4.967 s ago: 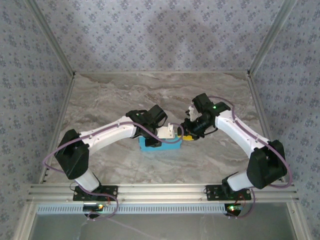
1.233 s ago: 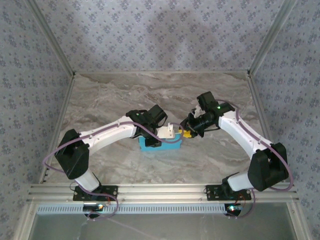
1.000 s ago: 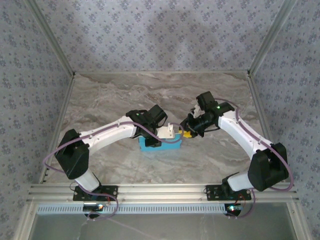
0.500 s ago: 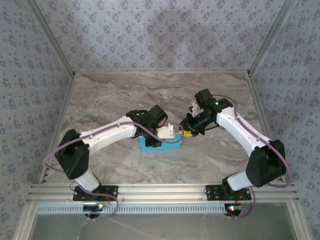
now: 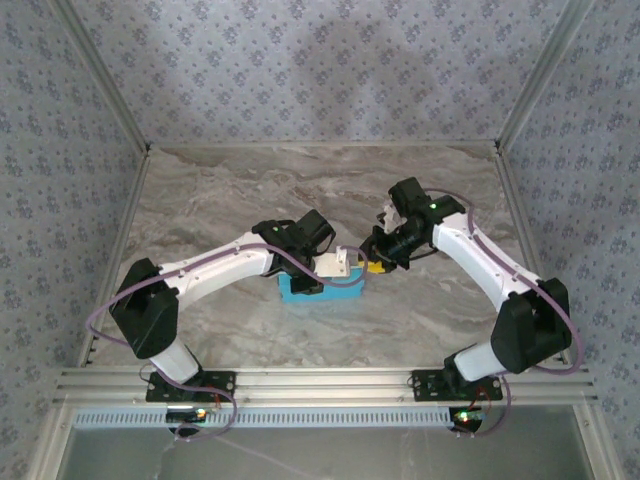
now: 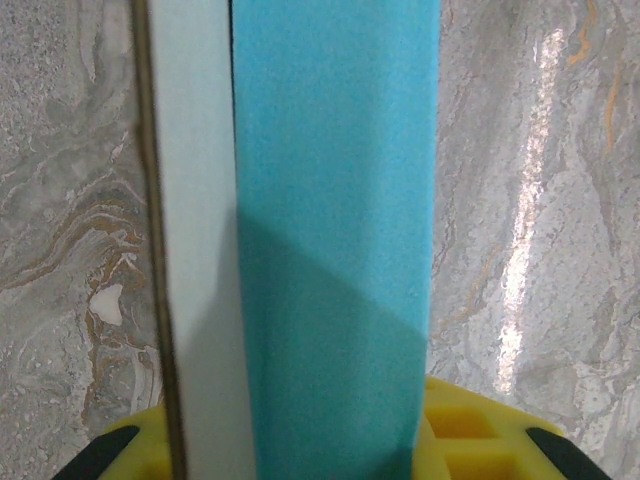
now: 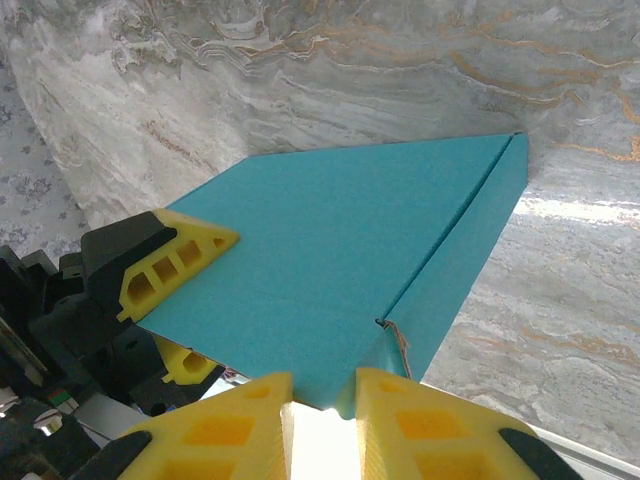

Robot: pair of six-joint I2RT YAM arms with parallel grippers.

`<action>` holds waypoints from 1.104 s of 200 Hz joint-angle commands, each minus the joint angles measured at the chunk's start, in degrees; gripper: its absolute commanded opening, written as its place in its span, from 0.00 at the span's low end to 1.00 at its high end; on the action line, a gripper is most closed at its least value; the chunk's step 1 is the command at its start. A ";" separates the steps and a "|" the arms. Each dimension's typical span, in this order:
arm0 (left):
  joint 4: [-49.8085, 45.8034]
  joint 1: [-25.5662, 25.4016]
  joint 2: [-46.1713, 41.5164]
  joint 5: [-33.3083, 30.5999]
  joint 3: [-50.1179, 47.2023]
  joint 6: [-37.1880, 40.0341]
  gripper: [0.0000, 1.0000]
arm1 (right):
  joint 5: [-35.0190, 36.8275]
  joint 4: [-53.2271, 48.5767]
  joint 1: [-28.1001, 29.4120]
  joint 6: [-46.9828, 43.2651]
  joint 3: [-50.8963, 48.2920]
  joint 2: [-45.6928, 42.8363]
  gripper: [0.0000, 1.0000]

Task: Fold the paper box

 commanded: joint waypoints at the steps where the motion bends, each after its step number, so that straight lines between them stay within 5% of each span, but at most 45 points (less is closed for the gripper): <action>1: 0.19 0.15 -0.09 0.95 0.70 -0.14 0.14 | 0.42 -2.93 0.38 -1.26 1.56 1.02 0.24; 221: -0.38 0.16 0.31 0.89 1.03 0.10 0.14 | -2.92 -1.83 -0.10 -2.85 2.16 2.08 0.32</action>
